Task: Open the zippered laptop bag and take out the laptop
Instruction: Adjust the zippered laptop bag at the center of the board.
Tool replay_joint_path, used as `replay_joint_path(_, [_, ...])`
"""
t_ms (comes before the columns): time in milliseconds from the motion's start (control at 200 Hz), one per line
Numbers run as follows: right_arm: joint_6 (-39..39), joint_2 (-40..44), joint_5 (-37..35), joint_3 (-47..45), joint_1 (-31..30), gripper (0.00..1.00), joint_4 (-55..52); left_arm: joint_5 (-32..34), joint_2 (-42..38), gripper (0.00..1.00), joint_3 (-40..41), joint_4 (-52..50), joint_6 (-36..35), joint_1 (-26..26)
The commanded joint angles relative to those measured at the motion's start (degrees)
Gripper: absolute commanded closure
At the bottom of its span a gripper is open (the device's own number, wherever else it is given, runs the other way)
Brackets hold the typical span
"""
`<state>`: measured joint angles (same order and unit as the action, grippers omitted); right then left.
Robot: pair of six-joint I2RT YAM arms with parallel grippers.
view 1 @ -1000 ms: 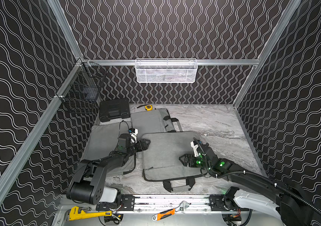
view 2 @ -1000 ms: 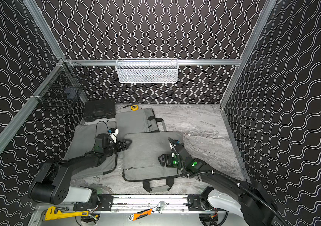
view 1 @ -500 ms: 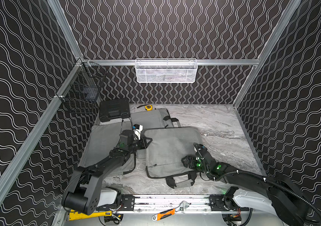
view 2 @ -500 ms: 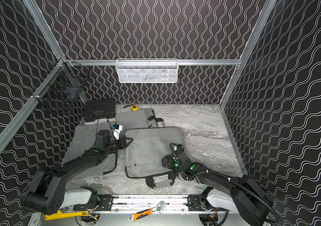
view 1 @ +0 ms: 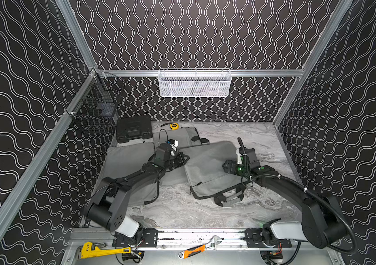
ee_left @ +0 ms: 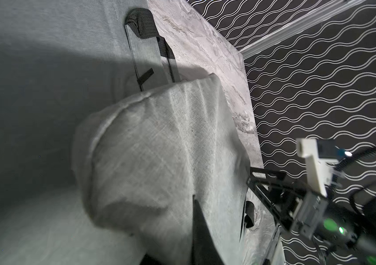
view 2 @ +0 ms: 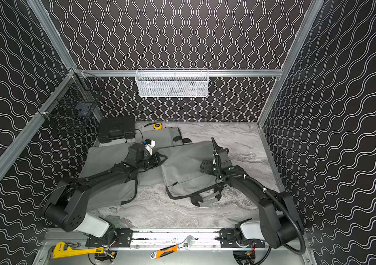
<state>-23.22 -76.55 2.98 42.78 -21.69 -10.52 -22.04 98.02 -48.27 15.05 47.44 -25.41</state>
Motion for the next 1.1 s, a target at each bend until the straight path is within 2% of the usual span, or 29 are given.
replay_joint_path(0, [4.2, 2.0, 4.6, 1.0, -1.1, 0.06, 1.9, -4.2, 2.4, 1.0, -6.5, -0.8, -3.2, 0.6])
replay_joint_path(55, [3.2, 2.9, 4.0, 1.4, -3.0, 0.07, 1.6, -3.9, 4.1, 1.0, -9.8, -4.3, -4.0, 1.1])
replay_joint_path(155, [2.2, 5.3, -0.4, 2.0, -11.5, 0.07, 1.3, -7.1, 6.8, 1.0, -13.0, -2.9, -2.3, 1.5])
replay_joint_path(280, [7.5, 9.3, -4.5, -1.6, -22.9, 0.08, 6.5, -7.6, 8.9, 1.0, -15.9, -6.0, -3.9, 1.8])
replay_joint_path(375, [11.7, 12.5, -7.6, -8.1, -28.1, 0.09, 12.6, -8.2, 10.4, 1.0, -15.1, -3.7, -4.1, 2.7])
replay_joint_path(445, [15.7, 14.2, -10.4, -12.7, -30.5, 0.11, 17.1, -10.9, 12.1, 1.0, -14.9, -2.1, -1.8, 4.1])
replay_joint_path(530, [22.6, 16.1, -13.6, -18.5, -32.0, 0.08, 24.4, -19.4, 13.9, 1.0, -17.8, -3.6, -1.1, 6.1])
replay_joint_path(606, [28.6, 17.6, -13.8, -20.4, -32.5, 0.07, 27.9, -23.1, 14.1, 1.0, -22.2, -12.5, -6.9, 6.9])
replay_joint_path(671, [33.8, 17.5, -13.4, -20.9, -33.1, 0.06, 29.7, -20.9, 14.1, 1.0, -25.9, -22.5, -13.5, 6.8])
replay_joint_path(726, [37.2, 16.4, -13.8, -21.2, -33.6, 0.05, 30.6, -20.2, 14.4, 1.0, -27.5, -26.8, -15.5, 6.8])
replay_joint_path(831, [40.5, 13.9, -18.7, -21.9, -36.0, 0.04, 31.8, -23.0, 14.9, 1.0, -26.6, -25.0, -12.4, 6.6])
replay_joint_path(961, [44.7, 11.3, -28.6, -24.0, -41.6, 0.02, 37.4, -22.3, 14.4, 1.0, -22.2, -19.5, -7.1, 5.1])
replay_joint_path(1096, [42.7, 4.0, -39.3, -20.2, -44.2, 0.0, 37.0, -24.2, 15.7, 1.0, -21.0, -15.4, -1.7, 3.7])
